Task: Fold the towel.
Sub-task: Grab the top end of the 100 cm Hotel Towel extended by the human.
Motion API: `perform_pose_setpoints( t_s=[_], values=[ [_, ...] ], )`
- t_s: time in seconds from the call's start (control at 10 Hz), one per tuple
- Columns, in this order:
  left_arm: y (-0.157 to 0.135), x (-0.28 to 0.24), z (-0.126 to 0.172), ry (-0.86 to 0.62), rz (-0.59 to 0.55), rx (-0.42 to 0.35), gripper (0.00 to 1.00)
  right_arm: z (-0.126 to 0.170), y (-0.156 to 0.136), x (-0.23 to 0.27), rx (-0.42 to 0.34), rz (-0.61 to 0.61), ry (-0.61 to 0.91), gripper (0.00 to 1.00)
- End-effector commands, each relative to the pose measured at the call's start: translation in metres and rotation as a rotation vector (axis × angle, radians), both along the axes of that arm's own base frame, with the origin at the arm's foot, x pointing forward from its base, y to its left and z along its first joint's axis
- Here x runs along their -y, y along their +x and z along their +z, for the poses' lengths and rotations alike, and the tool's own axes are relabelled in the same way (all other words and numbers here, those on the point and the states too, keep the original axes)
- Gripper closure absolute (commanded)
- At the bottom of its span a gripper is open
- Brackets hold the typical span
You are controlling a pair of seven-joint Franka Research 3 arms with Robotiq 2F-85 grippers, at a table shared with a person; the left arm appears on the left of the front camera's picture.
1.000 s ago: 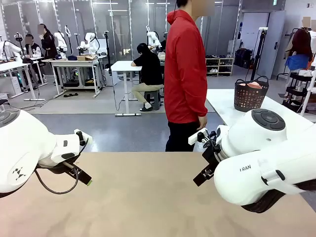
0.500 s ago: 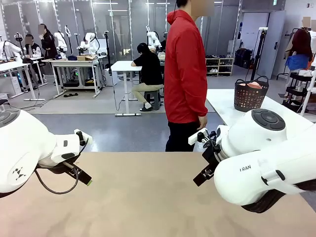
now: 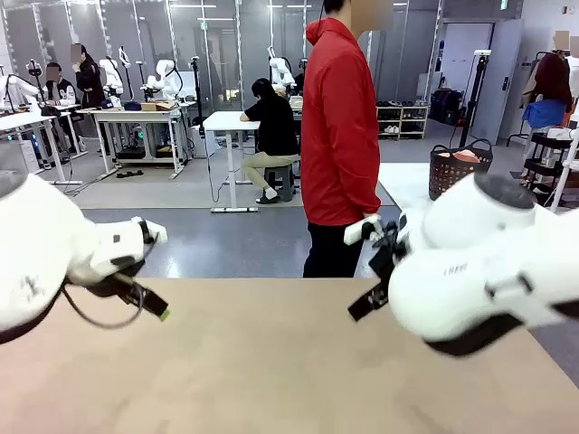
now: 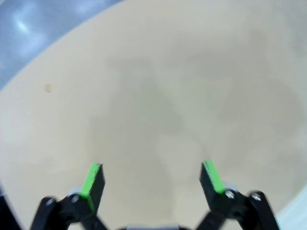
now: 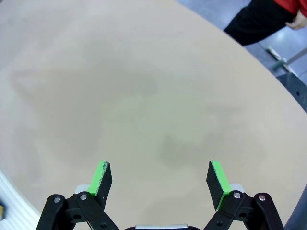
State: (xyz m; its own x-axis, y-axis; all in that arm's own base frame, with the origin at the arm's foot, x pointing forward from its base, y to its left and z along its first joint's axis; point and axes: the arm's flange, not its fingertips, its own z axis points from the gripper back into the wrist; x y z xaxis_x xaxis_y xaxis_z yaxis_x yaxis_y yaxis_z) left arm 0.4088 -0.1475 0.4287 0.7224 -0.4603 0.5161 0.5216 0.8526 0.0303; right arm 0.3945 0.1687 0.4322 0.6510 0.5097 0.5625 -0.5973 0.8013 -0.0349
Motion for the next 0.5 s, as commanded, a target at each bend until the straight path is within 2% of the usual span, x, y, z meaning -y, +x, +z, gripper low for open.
perform_pose_setpoints(
  t_s=[0.0,0.1,0.2,0.3,0.4],
  values=[
    [-0.003,-0.045,0.067,-0.169,-0.021,-0.121,0.00,0.067,0.004,0.046,-0.070,0.069,0.126,0.00],
    [-0.008,-0.075,0.088,-0.242,-0.029,-0.177,0.00,0.096,0.003,0.070,-0.106,0.101,0.243,0.00],
    [-0.015,-0.117,0.105,-0.398,-0.079,-0.246,0.00,0.118,0.000,0.109,-0.206,0.151,0.382,0.00],
    [-0.023,-0.159,0.114,-0.544,-0.091,-0.275,0.00,0.126,-0.004,0.145,-0.267,0.182,0.494,0.00],
    [-0.032,-0.199,0.115,-0.701,-0.144,-0.298,0.00,0.129,-0.009,0.185,-0.269,0.187,0.639,0.00]
  ],
)
